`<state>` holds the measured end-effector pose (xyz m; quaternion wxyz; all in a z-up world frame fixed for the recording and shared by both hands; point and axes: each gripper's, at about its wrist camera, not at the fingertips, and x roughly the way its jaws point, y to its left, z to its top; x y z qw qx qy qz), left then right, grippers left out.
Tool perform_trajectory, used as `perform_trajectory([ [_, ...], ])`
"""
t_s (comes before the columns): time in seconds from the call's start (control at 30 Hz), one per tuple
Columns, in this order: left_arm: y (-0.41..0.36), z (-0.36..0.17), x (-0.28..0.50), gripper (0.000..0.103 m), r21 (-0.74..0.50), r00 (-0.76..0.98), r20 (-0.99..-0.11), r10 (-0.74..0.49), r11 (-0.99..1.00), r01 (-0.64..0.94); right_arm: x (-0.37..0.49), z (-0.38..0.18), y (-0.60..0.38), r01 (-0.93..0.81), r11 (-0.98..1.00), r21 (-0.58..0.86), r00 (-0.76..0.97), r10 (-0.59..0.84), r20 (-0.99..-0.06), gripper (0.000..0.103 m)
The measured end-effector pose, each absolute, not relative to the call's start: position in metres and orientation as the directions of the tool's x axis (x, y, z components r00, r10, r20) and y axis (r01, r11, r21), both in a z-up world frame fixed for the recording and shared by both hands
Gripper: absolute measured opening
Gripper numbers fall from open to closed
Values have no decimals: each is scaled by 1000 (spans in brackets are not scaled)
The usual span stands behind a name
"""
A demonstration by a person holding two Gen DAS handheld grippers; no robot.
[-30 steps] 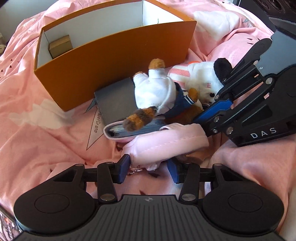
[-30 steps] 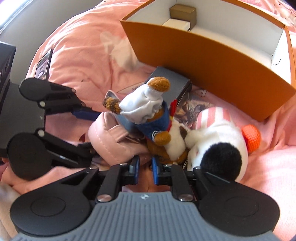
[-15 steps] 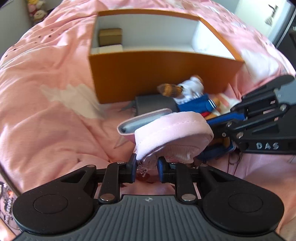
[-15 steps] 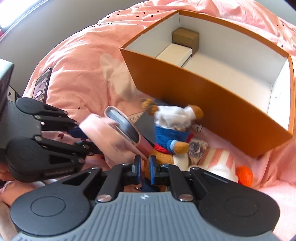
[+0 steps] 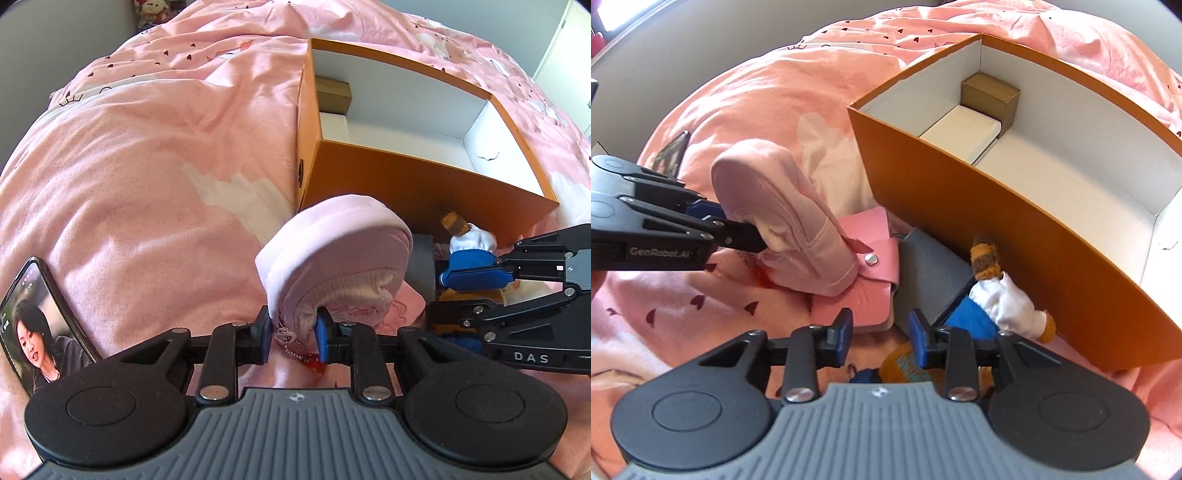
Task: Organize objects
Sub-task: 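Lift backpack with left gripper while right gripper lifts wallet toward shoebox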
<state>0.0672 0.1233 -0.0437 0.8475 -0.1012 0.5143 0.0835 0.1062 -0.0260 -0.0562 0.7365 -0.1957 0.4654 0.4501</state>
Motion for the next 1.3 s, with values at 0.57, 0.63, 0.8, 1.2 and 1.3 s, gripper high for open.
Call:
perform_trajectory([
  [0.57, 149, -62, 79, 43, -167, 438, -898, 34, 896, -412, 152, -87, 14, -829, 509, 231, 61, 493, -868, 39],
  [0.63, 154, -65, 80, 46, -192, 441, -897, 21, 881, -432, 156, -89, 16, -827, 508, 241, 52, 495, -867, 39],
  [0.8, 162, -71, 83, 47, -242, 447, -894, 1, 840, -486, 154, -90, 21, -848, 482, 220, 51, 487, -872, 39],
  [1.2, 144, -40, 72, 16, -179, 504, -861, 61, 893, -413, 155, -90, 19, -858, 456, 236, 5, 467, -884, 39],
  [1.3, 140, -30, 69, 16, -155, 520, -851, 77, 908, -389, 158, -94, 25, -851, 451, 269, -29, 470, -882, 39],
])
